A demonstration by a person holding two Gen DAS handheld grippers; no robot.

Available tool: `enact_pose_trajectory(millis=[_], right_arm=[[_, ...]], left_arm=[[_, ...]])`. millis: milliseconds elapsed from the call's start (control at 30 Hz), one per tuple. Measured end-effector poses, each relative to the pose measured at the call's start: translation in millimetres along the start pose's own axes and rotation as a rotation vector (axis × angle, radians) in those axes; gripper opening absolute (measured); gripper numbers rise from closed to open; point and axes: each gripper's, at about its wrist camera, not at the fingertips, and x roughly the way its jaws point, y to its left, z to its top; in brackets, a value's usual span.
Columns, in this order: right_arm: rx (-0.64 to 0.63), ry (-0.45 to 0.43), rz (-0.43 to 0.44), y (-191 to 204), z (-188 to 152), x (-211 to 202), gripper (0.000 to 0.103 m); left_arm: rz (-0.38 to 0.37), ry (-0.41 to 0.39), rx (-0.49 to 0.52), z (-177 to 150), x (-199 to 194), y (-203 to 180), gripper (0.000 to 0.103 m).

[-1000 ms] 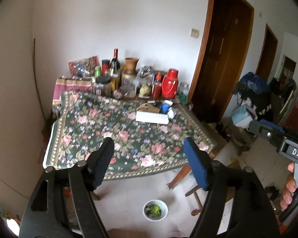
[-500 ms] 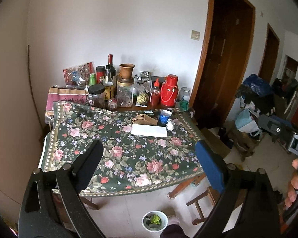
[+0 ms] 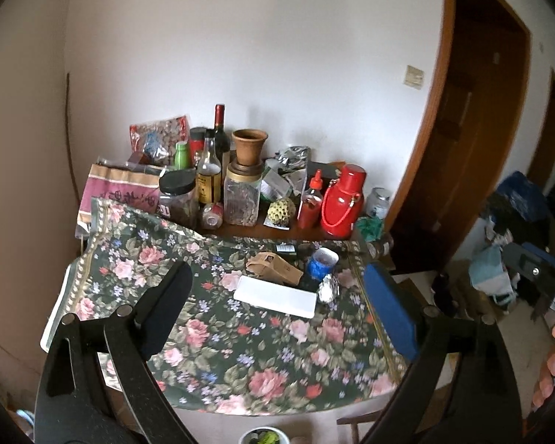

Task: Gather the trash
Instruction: 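Raise both open tools from the bucket back toward the table, then grasp the crumpled foil ball with the right tool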

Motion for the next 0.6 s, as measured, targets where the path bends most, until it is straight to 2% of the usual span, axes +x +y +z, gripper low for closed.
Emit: enact_pose_trajectory(millis=[267, 467, 600], right_arm=[[0.025, 0.102, 0.043, -35.1, 9.0, 67.8, 0.076], [0.096, 0.245, 0.049, -48.2, -3.2, 133.9, 0.076], [0.15, 0.317, 0.048, -46.8, -13.9, 171.7, 0.076]], left_arm=[[0.07, 0.071, -0.046, 1.8, 54.7, -9.7, 0.094], [0.105, 0.146, -0.056, -1.0, 101.9, 8.4, 0.094], [0.088, 0.194, -0.05, -2.1, 134.9, 25.8, 0.094]])
